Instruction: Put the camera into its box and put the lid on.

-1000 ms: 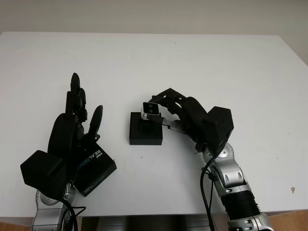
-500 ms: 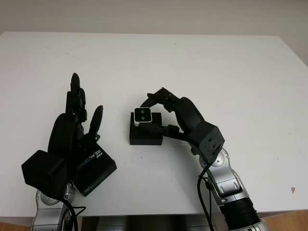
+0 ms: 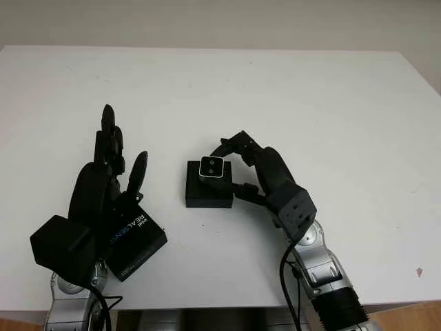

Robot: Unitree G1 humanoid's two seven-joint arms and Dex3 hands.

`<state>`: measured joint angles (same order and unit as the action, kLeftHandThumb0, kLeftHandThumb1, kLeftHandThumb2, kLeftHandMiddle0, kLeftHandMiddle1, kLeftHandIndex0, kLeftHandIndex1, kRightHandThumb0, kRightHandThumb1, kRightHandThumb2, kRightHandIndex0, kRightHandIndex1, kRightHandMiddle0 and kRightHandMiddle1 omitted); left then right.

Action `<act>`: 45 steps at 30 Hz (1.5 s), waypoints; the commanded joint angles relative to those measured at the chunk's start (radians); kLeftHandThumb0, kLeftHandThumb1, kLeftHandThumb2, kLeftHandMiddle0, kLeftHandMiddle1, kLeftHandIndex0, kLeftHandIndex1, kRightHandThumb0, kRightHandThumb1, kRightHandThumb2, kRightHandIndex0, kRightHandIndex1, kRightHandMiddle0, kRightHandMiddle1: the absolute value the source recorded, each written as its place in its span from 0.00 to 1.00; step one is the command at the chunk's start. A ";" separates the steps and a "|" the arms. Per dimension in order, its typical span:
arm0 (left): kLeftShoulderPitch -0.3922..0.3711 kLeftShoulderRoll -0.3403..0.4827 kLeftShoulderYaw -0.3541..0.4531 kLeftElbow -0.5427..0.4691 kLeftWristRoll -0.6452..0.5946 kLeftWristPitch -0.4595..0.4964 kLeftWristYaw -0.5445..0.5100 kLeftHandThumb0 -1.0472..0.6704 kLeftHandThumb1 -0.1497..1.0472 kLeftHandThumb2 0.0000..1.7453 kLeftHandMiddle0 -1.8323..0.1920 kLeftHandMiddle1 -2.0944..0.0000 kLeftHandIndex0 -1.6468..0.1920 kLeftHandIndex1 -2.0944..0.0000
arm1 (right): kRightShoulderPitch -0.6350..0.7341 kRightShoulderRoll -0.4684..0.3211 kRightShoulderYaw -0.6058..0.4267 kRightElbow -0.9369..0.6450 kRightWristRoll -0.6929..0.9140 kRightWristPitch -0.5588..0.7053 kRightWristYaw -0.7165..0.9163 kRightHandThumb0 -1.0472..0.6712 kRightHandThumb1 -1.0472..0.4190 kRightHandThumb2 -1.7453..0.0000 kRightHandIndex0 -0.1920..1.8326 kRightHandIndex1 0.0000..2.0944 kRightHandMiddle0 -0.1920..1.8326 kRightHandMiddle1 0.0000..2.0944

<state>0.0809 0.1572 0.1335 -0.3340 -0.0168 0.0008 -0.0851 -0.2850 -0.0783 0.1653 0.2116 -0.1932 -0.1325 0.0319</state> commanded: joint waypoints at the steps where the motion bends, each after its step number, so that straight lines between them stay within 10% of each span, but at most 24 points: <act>1: -0.003 0.006 0.002 -0.008 -0.001 -0.005 -0.001 0.21 1.00 0.28 0.99 0.97 1.00 0.97 | -0.013 0.006 -0.010 0.005 0.010 0.013 0.004 0.34 0.00 0.95 0.20 0.19 0.27 0.80; 45: -0.002 0.007 0.009 -0.009 -0.025 0.005 -0.005 0.20 1.00 0.27 0.99 0.98 1.00 0.98 | -0.124 -0.016 -0.029 0.191 0.055 -0.060 0.136 0.34 0.00 0.96 0.24 0.11 0.29 0.75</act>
<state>0.0807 0.1573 0.1381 -0.3333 -0.0425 0.0061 -0.0892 -0.4004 -0.0897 0.1350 0.3951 -0.1378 -0.1734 0.1717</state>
